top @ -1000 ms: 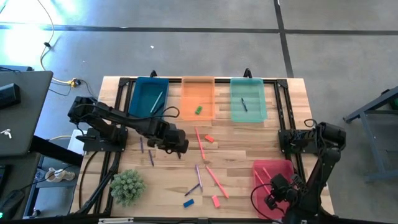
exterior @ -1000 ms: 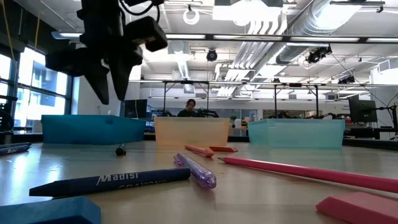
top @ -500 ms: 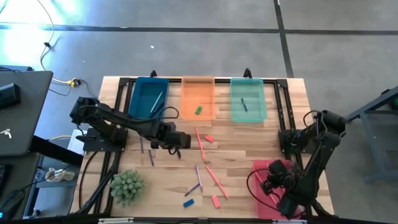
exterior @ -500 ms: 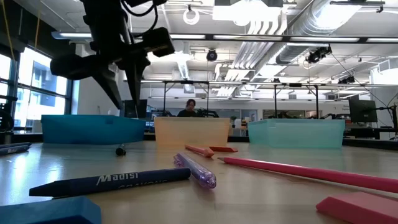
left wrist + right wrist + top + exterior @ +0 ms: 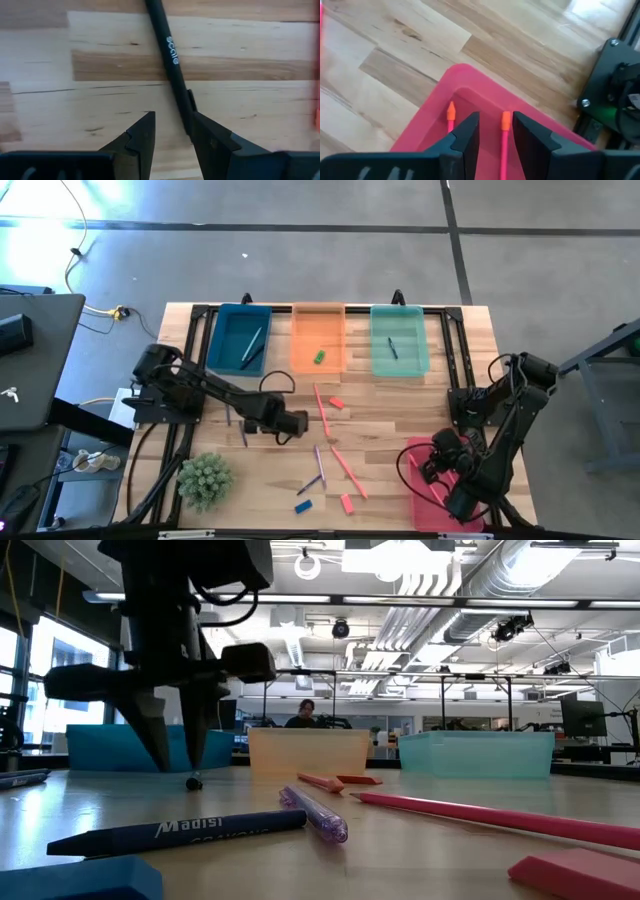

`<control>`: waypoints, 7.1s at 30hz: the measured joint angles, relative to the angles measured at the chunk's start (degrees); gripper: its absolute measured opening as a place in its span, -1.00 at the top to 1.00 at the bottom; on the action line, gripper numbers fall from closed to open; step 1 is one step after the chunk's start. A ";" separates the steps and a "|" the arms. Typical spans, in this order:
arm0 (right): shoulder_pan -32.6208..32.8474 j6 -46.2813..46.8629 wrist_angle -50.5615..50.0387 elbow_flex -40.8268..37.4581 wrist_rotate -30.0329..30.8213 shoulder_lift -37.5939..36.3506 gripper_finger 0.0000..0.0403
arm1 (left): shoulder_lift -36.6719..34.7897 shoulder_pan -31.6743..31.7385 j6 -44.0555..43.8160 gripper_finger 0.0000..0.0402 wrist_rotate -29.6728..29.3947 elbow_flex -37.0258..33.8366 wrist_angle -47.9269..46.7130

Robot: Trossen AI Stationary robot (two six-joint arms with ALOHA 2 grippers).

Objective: Sort crayons/erasers/pens/pencils in bins
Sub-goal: Put the black pen into the blue bin, then put the orange eraser into the orange bin

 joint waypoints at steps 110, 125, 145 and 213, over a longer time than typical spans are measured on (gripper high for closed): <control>-25.71 -14.24 3.28 0.02 4.76 0.07 0.47 | -17.39 45.32 62.02 0.80 -12.84 1.38 -19.10; -31.53 -23.92 12.23 0.02 1.41 0.07 0.47 | -4.21 45.66 65.69 0.80 -11.74 1.38 -19.09; -33.79 -23.92 16.95 0.02 1.86 0.07 0.47 | -2.37 49.55 71.79 0.47 -8.46 1.38 -18.67; -62.56 -90.84 37.62 17.73 -18.36 12.03 0.03 | -51.35 42.27 74.73 0.48 3.41 -15.45 -5.49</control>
